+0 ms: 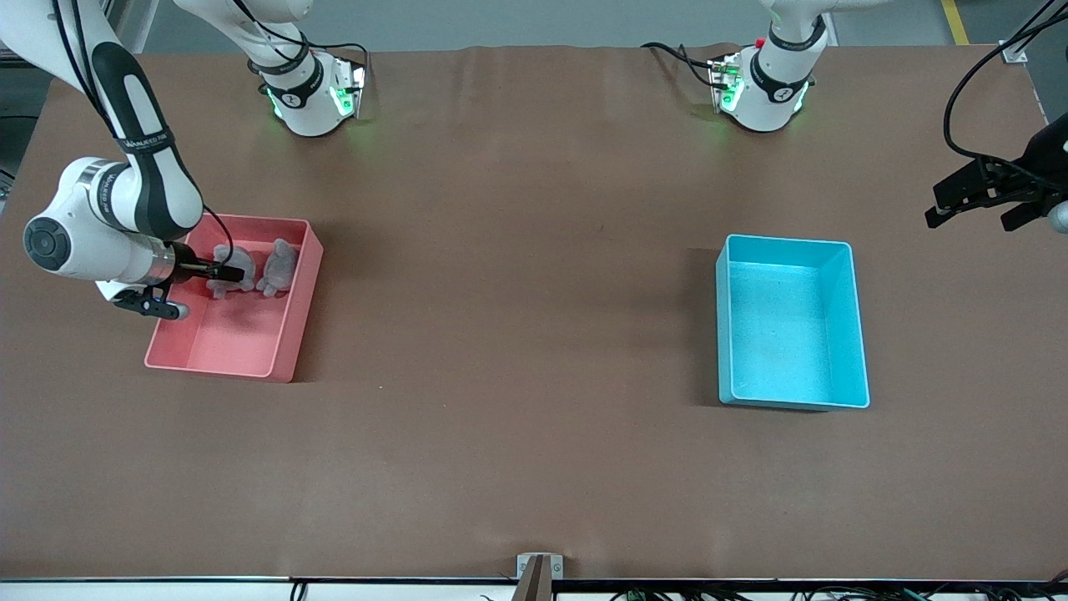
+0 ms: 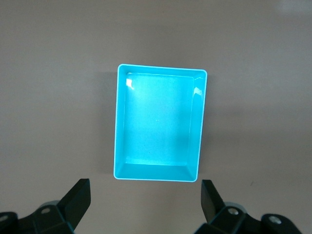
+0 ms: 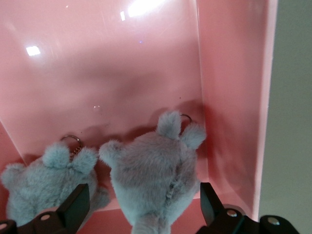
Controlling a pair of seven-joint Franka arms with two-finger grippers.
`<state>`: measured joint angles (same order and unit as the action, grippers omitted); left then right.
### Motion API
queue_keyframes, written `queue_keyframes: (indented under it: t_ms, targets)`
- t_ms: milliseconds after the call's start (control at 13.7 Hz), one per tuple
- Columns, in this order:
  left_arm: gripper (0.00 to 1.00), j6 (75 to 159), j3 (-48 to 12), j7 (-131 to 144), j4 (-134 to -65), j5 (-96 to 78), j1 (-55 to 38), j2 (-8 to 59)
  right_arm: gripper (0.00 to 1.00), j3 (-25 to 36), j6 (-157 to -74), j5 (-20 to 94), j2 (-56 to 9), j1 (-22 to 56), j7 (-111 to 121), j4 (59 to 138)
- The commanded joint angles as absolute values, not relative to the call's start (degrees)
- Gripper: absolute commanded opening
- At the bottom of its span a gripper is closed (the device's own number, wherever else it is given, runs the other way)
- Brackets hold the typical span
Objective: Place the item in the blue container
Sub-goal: 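Reach the right gripper into the pink box and grasp a gray plush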
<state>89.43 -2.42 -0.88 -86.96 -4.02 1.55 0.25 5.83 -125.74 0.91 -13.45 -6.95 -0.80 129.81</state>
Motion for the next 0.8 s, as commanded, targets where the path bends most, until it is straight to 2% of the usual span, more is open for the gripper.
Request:
queue_keyframes:
  t_ms: [0, 730]
  targets:
    - [1.00, 89.47, -2.64, -1.58, -86.57, -4.13, 1.58, 0.00, 0.99, 5.10, -126.39, 1.14, -11.25, -7.73, -2.45, 131.92]
    - [1.00, 89.56, -2.64, -1.67, -86.57, -3.08, 1.58, 0.00, 0.98, 5.10, -127.00, 4.39, -15.99, -7.38, -3.34, 131.84]
